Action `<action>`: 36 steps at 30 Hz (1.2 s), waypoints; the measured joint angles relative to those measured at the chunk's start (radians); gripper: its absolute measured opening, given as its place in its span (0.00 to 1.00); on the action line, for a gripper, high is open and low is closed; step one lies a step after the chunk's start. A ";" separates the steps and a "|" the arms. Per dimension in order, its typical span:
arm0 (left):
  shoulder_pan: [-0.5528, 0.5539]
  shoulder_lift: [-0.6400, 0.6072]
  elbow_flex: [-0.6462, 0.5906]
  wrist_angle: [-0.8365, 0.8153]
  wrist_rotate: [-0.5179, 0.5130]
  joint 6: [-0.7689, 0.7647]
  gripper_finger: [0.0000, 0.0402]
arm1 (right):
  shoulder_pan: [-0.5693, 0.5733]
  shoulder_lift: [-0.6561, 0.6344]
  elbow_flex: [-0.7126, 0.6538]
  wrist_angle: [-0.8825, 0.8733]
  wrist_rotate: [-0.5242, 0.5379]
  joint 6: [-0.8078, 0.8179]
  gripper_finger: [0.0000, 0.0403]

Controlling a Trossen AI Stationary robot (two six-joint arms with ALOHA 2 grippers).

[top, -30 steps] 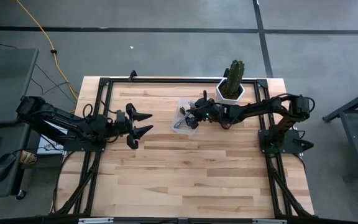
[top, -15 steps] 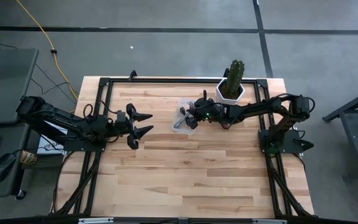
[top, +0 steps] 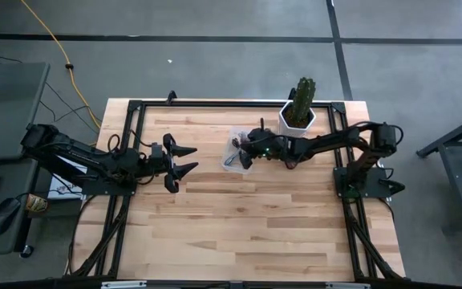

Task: Pick and place USB-C Cables
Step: Put the white charger cable into the transparent bin

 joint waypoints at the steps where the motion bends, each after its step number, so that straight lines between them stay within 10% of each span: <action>1: 0.000 0.000 0.000 0.000 0.000 0.000 0.55 | 0.001 0.013 0.000 0.019 -0.030 0.000 0.06; 16: 0.000 0.000 0.000 0.000 0.000 0.000 0.55 | -0.029 0.072 0.000 0.001 -0.261 0.077 0.06; 36: 0.000 0.000 0.000 0.001 0.000 0.000 0.55 | -0.028 0.072 0.000 -0.011 -0.259 0.058 0.16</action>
